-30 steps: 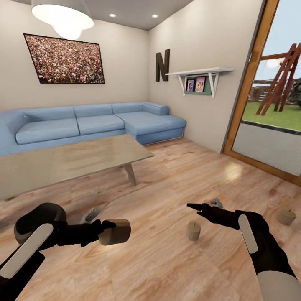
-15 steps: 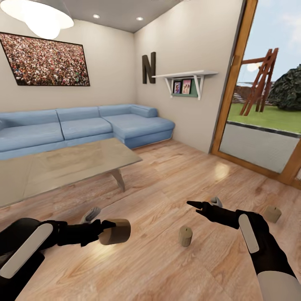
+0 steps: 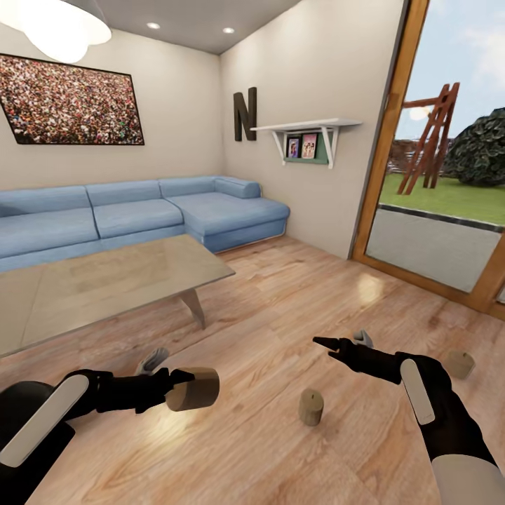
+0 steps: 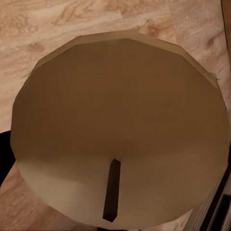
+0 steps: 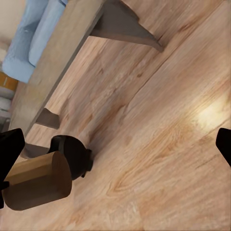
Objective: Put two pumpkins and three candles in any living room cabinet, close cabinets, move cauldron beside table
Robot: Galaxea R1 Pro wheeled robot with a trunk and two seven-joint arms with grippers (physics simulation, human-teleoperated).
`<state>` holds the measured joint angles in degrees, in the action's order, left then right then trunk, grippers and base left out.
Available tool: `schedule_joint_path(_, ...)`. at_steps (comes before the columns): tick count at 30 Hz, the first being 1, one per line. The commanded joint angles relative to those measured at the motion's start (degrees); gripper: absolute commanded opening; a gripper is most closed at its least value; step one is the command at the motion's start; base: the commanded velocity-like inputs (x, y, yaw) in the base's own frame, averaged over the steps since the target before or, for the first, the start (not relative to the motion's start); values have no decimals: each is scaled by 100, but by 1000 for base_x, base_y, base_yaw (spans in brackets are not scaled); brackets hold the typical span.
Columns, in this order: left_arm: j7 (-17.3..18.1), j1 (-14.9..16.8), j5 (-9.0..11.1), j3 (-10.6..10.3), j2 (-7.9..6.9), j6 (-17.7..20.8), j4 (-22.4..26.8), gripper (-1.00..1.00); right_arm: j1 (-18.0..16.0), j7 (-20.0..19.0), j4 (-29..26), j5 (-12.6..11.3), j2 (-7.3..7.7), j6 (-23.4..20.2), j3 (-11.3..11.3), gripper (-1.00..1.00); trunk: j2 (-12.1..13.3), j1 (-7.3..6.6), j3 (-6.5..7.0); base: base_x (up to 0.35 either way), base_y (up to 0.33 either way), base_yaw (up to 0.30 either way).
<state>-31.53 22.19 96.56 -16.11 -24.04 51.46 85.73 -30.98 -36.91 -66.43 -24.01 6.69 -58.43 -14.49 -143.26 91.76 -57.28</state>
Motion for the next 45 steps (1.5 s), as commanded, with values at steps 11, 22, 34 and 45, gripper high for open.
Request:
schedule_joint_path(11,-54,5,56,-6,-4,-4,5,-100,-4,-10,-9,28,-6,-28,-4,100,-2,0,-6,115,-79,0)
schedule_joint_path(22,-62,5,56,-8,5,-4,5,-100,-4,0,-2,28,-2,-28,-10,100,-2,0,-6,96,-258,140)
schedule_joint_path(34,-60,5,48,-8,5,-4,5,-100,-4,0,5,34,-3,-28,-9,100,-2,0,16,169,-221,106)
schedule_joint_path(45,-54,5,64,-3,-3,-1,3,-100,-4,73,14,60,-12,-10,-1,100,-2,0,17,145,-184,7)
